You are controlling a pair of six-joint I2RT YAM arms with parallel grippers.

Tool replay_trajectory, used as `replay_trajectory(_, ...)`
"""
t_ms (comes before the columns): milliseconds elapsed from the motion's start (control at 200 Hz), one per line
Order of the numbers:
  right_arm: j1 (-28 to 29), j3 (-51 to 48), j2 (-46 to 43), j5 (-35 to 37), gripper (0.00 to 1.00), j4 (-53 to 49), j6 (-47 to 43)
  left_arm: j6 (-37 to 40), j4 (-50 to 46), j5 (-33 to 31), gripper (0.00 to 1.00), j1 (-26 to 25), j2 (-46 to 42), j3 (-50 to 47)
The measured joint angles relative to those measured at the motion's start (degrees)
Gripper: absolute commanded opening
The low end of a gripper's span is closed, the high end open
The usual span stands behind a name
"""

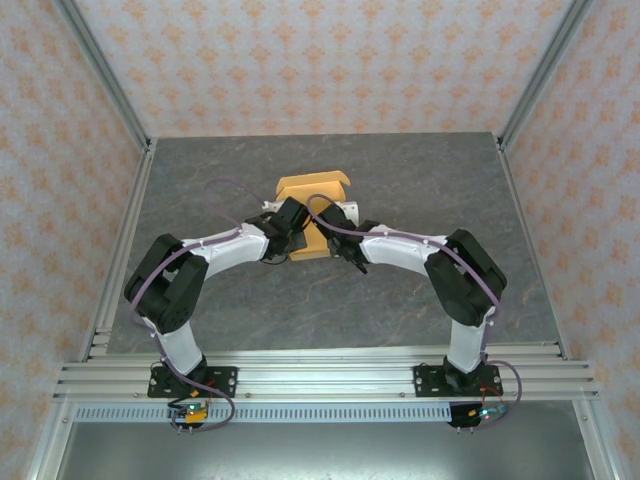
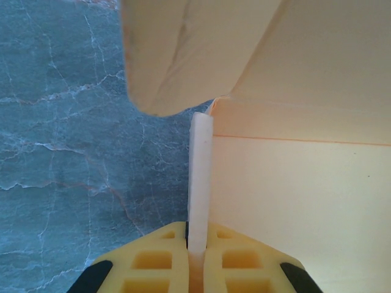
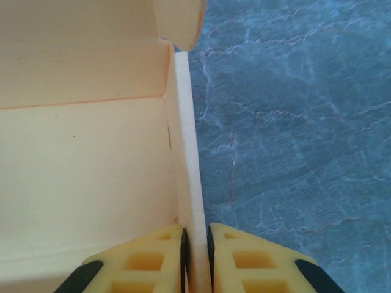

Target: Fold the paper box

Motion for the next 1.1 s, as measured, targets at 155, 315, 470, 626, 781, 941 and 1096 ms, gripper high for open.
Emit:
replay_trajectory(155,0.55,0.52,0.20,2.86,0.33,-1.07,1.53,0.09,0.33,0.17,0.00,0.00,0.26,0.11)
replay_trajectory(315,0.28,-1.25,-4.26,0.96,0.50,-1.42,2.62,0.72,0.42,0.26,0.00,0.07,1.16,0.33)
replay_trajectory(470,0.26,-6.27,-20.02,-3.39,0.66,0.68,3.91,1.29,3.28,1.75,0.00,0.96,1.07,-0.48)
replay_trajectory(626,-2.93,-14.29,-37.92,-9.55,0.84,7.65,9.49,1.03,8.63,5.90,0.00,2.69,-0.79,-3.52)
replay_trajectory(781,-14.69,-24.13,-41.72,-24.04,0.85,18.56,19.93,0.11,13.33,10.16,0.00,3.41,-4.85,-4.94)
replay_trajectory(941,-18.25,-28.72,-34.07,-35.89,0.88,30.67,36.28,-3.48,15.04,14.75,0.00,3.41,-8.74,-5.86)
replay_trajectory(1096,-18.05,-28.26,-30.80,-41.38,0.88,40.92,45.35,-8.04,14.51,18.84,0.00,3.41,-9.11,-6.05)
